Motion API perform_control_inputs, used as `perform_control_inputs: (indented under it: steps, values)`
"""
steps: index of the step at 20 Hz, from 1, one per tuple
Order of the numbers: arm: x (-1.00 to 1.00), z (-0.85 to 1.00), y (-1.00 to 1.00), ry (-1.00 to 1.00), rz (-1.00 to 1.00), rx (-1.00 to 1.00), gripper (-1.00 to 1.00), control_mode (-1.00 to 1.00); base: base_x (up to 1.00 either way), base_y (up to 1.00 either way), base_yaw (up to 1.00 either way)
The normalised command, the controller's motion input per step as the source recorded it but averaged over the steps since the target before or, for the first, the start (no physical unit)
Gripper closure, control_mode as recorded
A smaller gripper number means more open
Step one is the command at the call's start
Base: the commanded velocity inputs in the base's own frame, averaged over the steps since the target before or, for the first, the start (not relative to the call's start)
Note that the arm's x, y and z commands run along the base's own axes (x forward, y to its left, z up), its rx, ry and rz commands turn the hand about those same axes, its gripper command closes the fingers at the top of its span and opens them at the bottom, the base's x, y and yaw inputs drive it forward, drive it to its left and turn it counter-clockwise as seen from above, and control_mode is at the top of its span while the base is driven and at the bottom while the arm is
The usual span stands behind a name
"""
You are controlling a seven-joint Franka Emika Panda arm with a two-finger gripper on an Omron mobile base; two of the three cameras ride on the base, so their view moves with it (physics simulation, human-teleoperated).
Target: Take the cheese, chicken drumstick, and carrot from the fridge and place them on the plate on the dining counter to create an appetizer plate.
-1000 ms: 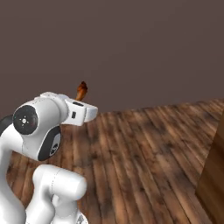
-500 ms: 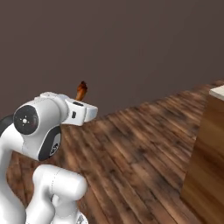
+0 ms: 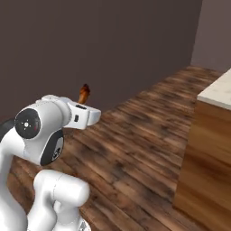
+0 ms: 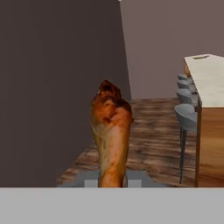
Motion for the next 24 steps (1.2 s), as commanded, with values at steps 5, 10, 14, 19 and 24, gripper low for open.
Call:
perform_control_inputs:
  steps: [5,10,14,19,24]
  values:
    - [0.0,0.0,0.0,0.0,0.0,0.0,1.0,1.0,0.78,0.68,-0.63]
    - [0.0,0.0,0.0,0.0,0.0,0.0,1.0,1.0,0.74,0.67,-0.68]
    - [0.0,0.0,0.0,0.0,0.0,0.0,1.0,1.0,0.94,0.82,-0.64]
    - [0.0,0.0,0.0,0.0,0.0,0.0,1.0,1.0,1.0,0.97,-0.5]
    - [0.0,0.0,0.0,0.0,0.0,0.0,1.0,1.0,1.0,0.98,-0.05]
